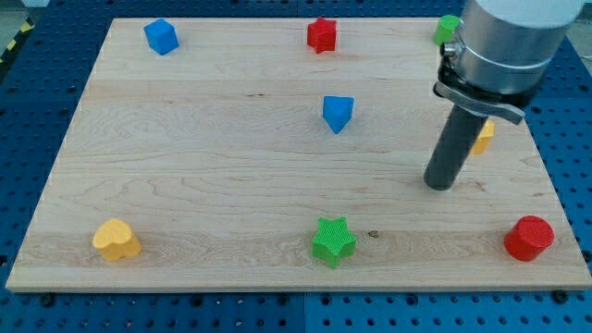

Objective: Push the red circle vertically below the hexagon

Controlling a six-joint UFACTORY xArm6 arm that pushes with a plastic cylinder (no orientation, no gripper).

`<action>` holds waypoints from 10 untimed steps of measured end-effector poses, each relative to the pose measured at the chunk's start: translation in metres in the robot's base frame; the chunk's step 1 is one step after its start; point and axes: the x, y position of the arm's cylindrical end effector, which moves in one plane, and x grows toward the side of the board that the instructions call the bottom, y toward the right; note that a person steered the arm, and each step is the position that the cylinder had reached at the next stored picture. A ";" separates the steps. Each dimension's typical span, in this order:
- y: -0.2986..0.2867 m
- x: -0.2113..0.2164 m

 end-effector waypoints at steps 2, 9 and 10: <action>0.071 0.001; 0.070 0.065; 0.094 0.069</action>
